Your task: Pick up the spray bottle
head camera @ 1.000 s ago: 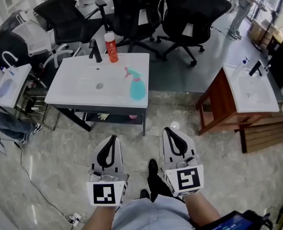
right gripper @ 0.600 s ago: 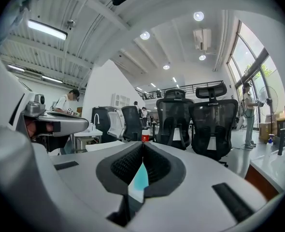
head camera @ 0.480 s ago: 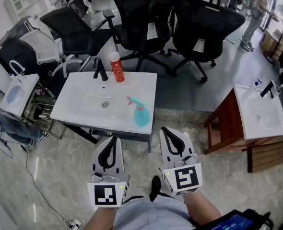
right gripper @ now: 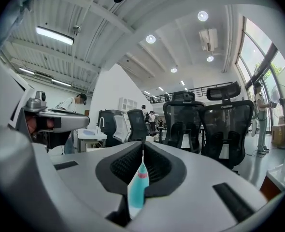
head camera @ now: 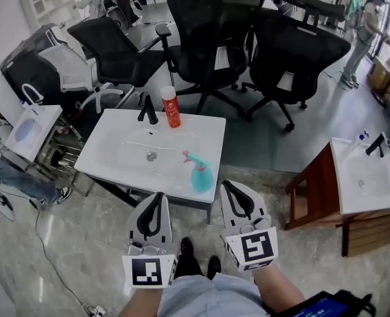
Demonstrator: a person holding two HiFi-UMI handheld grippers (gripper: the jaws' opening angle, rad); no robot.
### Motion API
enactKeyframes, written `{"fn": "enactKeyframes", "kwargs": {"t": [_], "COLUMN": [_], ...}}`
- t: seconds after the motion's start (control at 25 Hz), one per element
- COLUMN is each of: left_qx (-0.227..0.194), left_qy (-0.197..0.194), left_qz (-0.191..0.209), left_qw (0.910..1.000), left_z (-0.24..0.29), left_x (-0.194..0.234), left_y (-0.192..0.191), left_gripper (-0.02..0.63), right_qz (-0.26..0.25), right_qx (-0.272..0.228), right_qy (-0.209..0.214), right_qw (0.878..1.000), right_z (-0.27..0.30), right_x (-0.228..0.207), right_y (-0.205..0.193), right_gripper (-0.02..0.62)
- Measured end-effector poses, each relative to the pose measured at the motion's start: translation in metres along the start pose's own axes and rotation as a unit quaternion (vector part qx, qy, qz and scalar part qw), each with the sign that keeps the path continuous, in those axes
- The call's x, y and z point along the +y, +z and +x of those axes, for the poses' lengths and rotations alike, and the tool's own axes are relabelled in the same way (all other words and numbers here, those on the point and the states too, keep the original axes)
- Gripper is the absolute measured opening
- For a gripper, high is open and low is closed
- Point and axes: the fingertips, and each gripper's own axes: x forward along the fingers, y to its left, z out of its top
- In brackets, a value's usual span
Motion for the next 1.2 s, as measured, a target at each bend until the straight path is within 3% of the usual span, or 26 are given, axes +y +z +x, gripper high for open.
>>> {"fn": "enactKeyframes", "kwargs": {"t": [0.44,0.56,0.76,1.2], "left_qx": [0.019,0.025,0.042,0.089], "left_qy": [-0.009,-0.014,-0.020,-0.026], "left_qz": [-0.005,-0.023,-0.031,-0.016], "left_qw": [0.9998,0.9993,0.9984,0.9956], "left_z": [0.042,0.060,0.085,0.127], "left_x": [0.031,0.035,0.045,0.071], "left_y": [-0.032,-0.039,-0.056,-0.105], "left_gripper": [0.016,0.017,0.015,0.015], "right_qz": [-0.006,-0.008,-0.012,-0.001], "right_qx": [0.004,0.008,0.030,0.086], "right_qy": [0.013,0.019,0.039,0.048], "right_qw": [1.000,1.000,0.999,0.995], "right_z": [0.052,0.070,0.096,0.143], "right_x": [-0.002,-0.004,-0.002,-0.012], "right_y": [-0.015,-0.021,-0.040,-0.096], "right_gripper": [0.054,0.097,0.235,0.293]}}
